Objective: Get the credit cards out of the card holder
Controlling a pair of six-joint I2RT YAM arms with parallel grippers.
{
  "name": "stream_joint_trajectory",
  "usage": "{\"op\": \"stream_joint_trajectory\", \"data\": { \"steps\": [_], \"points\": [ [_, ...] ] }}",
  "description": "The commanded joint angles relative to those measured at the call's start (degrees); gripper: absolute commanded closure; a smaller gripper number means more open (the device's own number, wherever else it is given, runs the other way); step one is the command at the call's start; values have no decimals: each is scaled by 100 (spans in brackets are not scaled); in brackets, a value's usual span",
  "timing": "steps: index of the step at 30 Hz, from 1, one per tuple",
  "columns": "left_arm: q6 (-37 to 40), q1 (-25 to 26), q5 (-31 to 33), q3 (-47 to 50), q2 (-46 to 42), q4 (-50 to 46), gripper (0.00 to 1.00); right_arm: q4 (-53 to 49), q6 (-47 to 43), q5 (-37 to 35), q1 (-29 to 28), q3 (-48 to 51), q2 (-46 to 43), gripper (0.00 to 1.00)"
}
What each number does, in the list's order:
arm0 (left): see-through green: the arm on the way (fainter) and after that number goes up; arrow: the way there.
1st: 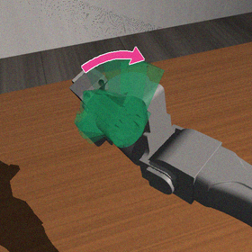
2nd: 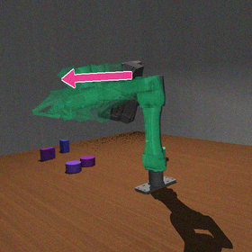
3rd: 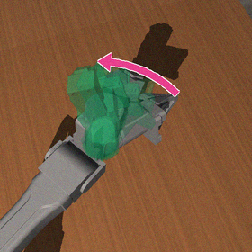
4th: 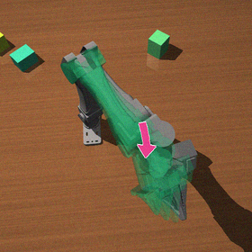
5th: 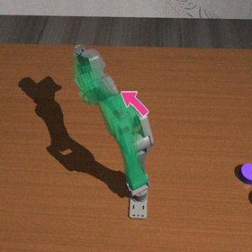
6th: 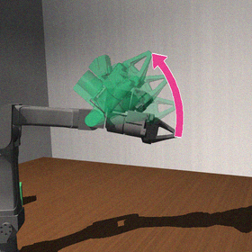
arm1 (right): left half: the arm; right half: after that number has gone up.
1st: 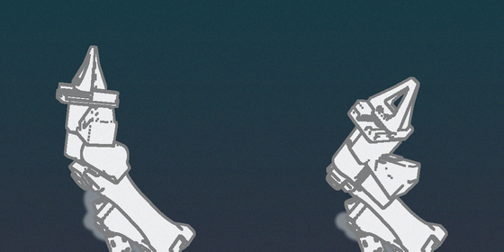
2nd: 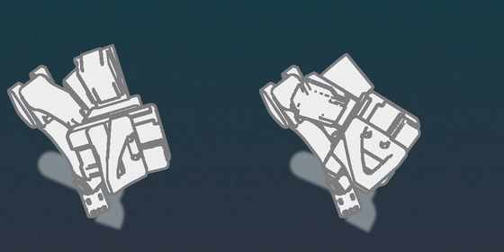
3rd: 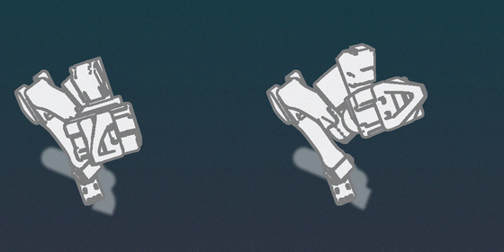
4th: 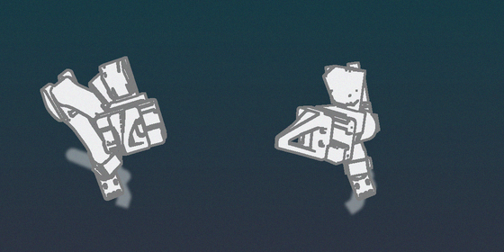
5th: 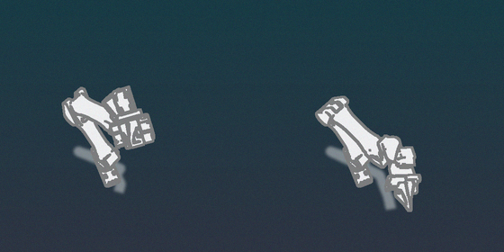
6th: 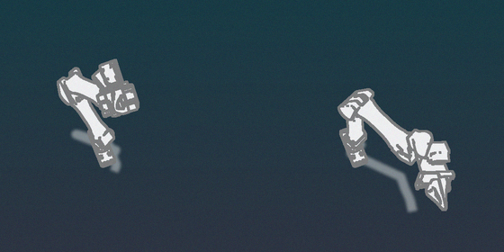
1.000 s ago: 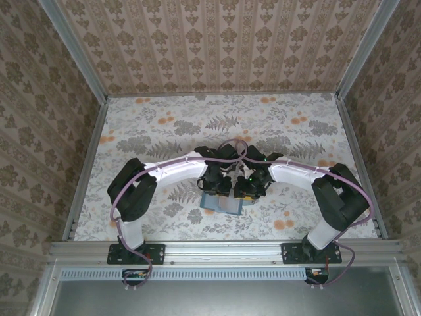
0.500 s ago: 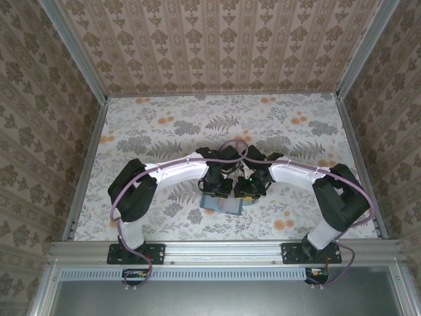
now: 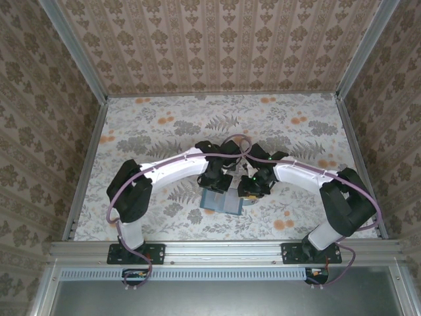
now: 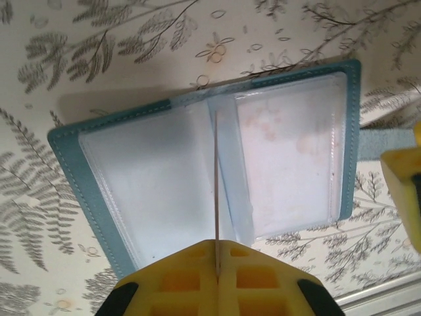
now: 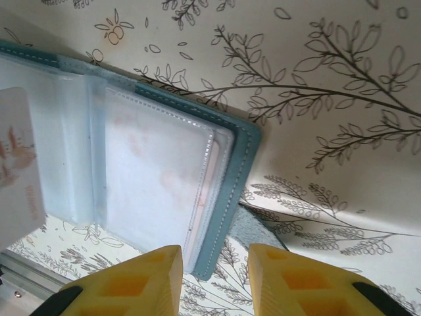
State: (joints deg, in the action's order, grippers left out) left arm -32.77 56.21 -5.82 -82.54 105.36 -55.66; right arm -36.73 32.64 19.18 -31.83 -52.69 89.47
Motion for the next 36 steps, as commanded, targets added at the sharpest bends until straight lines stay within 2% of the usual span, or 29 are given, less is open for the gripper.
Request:
{"op": "stream_joint_trajectory", "data": {
  "steps": [1,4,13,20,24,30,36],
  "points": [
    [1204,-4,184,-273,-142,-464,100,-364,-198,-181,121,-149,-200,67],
    [1947,-39,243,-435,-60,-621,100,-502,-277,-278,257,-159,-349,67],
    [4826,-166,309,-527,-262,-421,100,-836,-458,-520,517,-87,-737,67],
    [6649,-721,-65,-936,-358,-519,100,-927,-443,-579,573,48,-932,67],
    [7665,-827,49,-1258,-249,-737,100,-1011,-469,-603,608,53,-1148,67],
    [8559,-1106,95,-1862,86,-898,100,-1074,-459,-611,635,48,-1232,67],
    [9109,-1200,334,-2671,718,-1172,100,-1156,-456,-652,660,127,-1363,67]
  ]
}}
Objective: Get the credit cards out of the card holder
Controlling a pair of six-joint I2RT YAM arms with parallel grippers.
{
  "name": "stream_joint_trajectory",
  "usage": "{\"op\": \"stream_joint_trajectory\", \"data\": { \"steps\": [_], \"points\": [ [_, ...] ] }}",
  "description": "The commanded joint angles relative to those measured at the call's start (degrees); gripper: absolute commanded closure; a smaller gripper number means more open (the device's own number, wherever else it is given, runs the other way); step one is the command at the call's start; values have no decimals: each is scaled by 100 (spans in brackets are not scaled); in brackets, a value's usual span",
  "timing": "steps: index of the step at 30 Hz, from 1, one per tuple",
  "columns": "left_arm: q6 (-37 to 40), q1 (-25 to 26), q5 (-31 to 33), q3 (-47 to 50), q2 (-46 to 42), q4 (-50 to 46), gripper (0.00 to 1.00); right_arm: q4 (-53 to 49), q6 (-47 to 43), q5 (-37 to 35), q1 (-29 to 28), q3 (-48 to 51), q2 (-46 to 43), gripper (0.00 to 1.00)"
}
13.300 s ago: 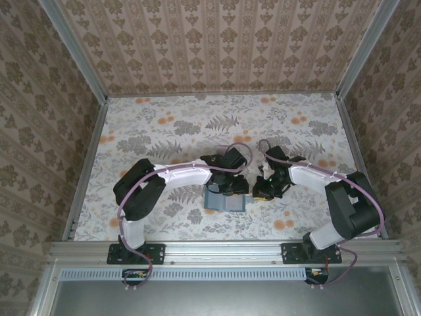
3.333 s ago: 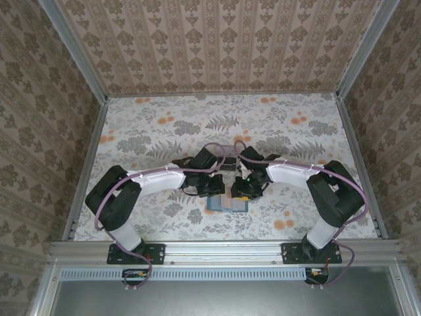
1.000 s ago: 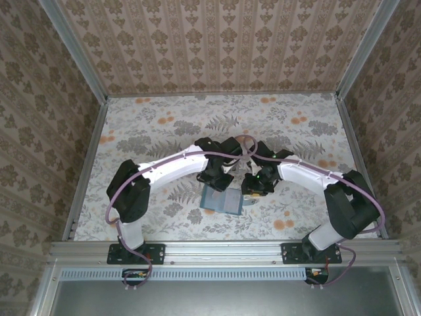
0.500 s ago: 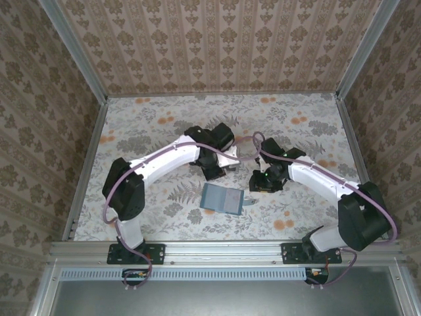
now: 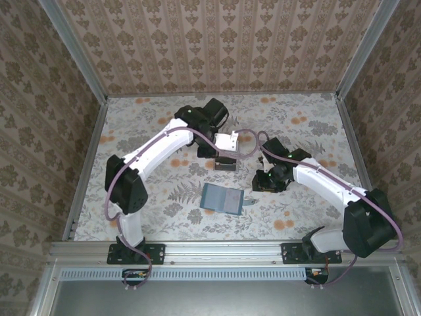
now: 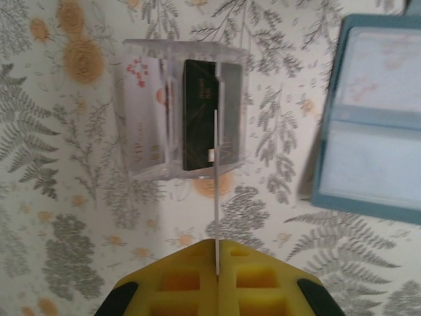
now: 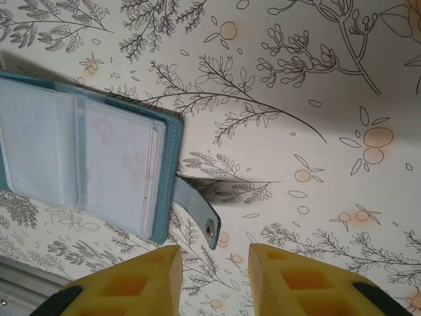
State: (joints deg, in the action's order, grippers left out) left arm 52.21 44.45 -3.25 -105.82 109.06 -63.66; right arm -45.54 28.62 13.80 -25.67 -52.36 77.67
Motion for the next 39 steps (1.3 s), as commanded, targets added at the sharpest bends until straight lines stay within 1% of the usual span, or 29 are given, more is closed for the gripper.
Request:
{"op": "stream_joint_trajectory", "data": {
  "steps": [1,9,18,29,39],
  "points": [
    [651,-25,82,-498,463,-447,100,-283,-37,-121,44,107,-197,67],
    [786,-35,40,-1562,1308,-595,100,-294,6,-123,97,219,-332,67],
    [730,-46,-20,-2178,1945,-585,100,-306,-50,-105,178,281,-358,67],
    [676,-51,31,-2330,2328,-573,100,-272,-92,-49,263,373,-376,67],
    [638,-50,235,-2417,2515,-575,100,-255,-111,-18,290,400,-393,67]
  ]
}}
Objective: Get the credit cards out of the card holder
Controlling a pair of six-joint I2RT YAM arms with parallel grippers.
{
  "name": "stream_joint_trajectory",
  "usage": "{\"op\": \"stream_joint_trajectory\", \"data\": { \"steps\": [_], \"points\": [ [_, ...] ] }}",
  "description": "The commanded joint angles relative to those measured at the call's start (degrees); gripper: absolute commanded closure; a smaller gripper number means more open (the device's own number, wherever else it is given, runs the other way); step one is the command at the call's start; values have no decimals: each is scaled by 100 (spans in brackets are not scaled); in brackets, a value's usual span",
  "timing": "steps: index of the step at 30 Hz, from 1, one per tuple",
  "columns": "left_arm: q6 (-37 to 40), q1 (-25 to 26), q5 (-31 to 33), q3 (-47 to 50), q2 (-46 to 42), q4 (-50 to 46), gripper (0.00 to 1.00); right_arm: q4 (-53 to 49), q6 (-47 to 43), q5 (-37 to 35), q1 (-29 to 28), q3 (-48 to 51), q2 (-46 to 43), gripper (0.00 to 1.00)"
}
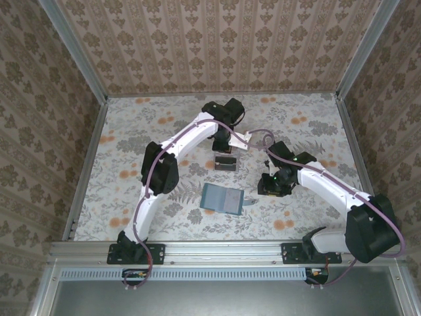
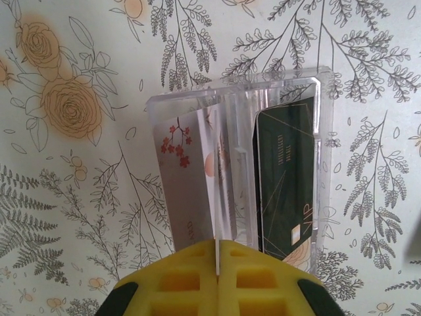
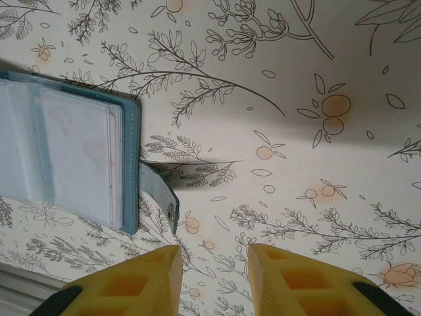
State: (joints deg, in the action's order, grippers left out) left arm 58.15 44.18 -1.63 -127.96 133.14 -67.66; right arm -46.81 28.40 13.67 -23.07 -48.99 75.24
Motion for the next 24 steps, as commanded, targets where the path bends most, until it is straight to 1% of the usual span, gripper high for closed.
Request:
{"op": "stream_joint_trajectory", "data": {
  "steps": [1,7,9,11,19,24],
  "points": [
    [38,-18,107,-209,111,-178,99,-122,-89,3,33,65,-144,67],
    [1,-12,336,-301,142,-155,86,-107,-84,53,38,56,-144,67],
    [-32,-10,421,-325,156,-77,80,-130,-98,50,37,43,-142,67],
    [-69,-15,485,-343,164,-14,77,-152,-106,40,32,34,-160,67],
    [-315,-22,497,-363,100,125,74,-165,-83,41,35,29,-203,67],
    [-1116,-58,394,-188,-139,469,75,81,21,295,32,148,-186,66]
  ]
}}
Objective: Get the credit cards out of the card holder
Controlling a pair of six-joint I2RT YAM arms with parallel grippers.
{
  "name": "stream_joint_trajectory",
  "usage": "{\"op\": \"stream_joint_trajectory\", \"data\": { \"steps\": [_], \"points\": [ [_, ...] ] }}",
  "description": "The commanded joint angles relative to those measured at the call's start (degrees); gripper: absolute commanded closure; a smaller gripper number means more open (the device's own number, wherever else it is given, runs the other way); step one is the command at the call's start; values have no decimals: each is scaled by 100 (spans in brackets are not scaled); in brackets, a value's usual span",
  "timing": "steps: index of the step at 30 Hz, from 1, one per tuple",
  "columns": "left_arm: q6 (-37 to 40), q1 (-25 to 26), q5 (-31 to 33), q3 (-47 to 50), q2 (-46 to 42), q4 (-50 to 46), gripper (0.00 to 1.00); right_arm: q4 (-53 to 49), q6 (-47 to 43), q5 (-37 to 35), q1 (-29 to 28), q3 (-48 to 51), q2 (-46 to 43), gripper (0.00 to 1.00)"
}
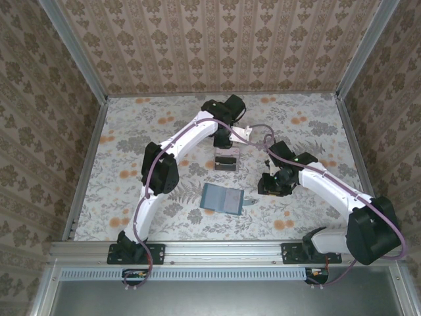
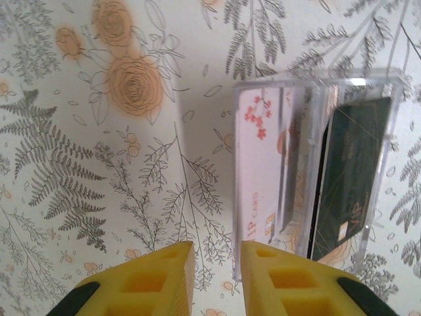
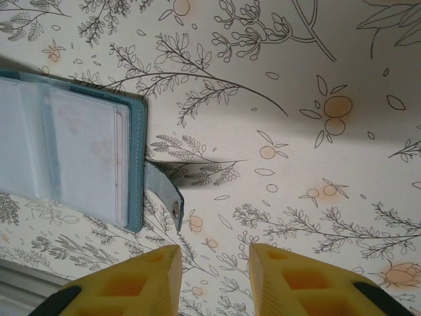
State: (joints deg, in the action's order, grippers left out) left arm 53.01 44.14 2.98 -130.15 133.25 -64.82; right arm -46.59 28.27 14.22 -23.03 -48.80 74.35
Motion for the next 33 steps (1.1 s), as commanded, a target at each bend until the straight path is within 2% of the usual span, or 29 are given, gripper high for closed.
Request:
{"op": "stream_joint_trajectory", "data": {
  "steps": [1,8,10,11,12,16,23,26,29,33],
  "points": [
    [-806,-68,-101,103,-228,290,75,138,74,327,32,170,-90,66],
    [-2317,-150,-184,1344,-1037,1467,74,946,415,972,30,607,186,65],
    [-2821,-176,-47,1715,-1286,1803,72,1132,476,1093,26,709,264,65],
    [-3081,-192,15,1873,-1403,1914,67,1205,501,1156,21,750,309,65],
    [-3391,-212,43,1972,-1500,1939,63,1282,526,1210,26,794,339,65],
    [-4438,-386,156,2239,-1758,1879,62,1511,587,1367,23,921,435,65],
    [-5976,-939,-525,3138,-2404,2137,66,1883,686,1513,26,1104,675,65],
    [-6162,-1018,-550,3462,-2677,2271,71,1932,688,1497,22,1118,751,66],
    [-6202,-944,-472,4177,-3101,2868,73,1994,691,1462,18,1113,843,69],
    [-6334,-873,-621,4665,-3409,3130,78,2039,712,1483,13,1059,924,77]
  ]
}}
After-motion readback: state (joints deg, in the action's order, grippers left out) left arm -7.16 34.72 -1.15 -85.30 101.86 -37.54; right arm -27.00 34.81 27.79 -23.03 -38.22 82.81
